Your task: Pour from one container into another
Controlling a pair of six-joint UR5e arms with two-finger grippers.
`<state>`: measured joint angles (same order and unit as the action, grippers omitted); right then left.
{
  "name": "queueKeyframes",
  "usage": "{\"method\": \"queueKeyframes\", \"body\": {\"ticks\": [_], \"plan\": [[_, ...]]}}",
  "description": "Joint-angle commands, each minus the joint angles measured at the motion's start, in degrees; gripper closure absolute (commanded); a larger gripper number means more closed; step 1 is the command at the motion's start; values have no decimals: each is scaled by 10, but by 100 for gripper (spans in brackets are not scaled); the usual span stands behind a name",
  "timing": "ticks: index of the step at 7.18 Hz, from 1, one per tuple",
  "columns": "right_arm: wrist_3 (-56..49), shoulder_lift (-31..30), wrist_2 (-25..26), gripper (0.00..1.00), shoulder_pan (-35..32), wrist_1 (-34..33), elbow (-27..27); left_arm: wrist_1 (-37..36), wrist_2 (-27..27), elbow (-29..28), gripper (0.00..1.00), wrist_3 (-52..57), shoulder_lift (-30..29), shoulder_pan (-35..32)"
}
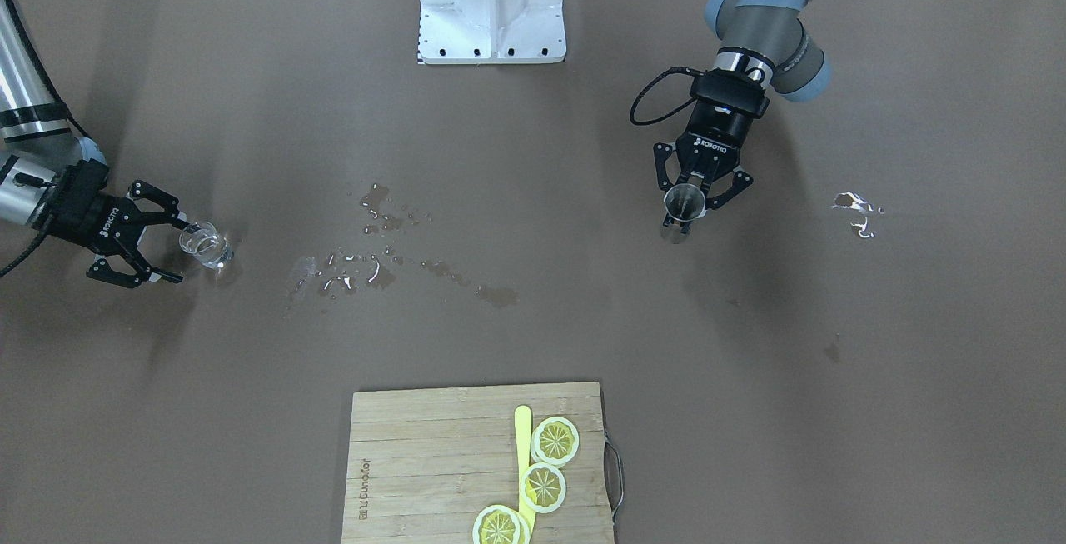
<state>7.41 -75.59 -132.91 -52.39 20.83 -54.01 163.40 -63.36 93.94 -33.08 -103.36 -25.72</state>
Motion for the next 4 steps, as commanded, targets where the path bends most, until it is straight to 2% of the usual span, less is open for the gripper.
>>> {"method": "queueKeyframes", "body": {"ticks": [1, 3, 4], "plan": [[1, 0, 7, 20, 5, 0, -1, 1, -94, -35, 100, 58, -79, -13], [1, -1, 10, 20, 6, 0, -3, -52, -179, -42, 100, 79, -163, -11], [1, -1, 14, 20, 8, 0, -4, -62, -194, -50, 100, 79, -185, -10]]}}
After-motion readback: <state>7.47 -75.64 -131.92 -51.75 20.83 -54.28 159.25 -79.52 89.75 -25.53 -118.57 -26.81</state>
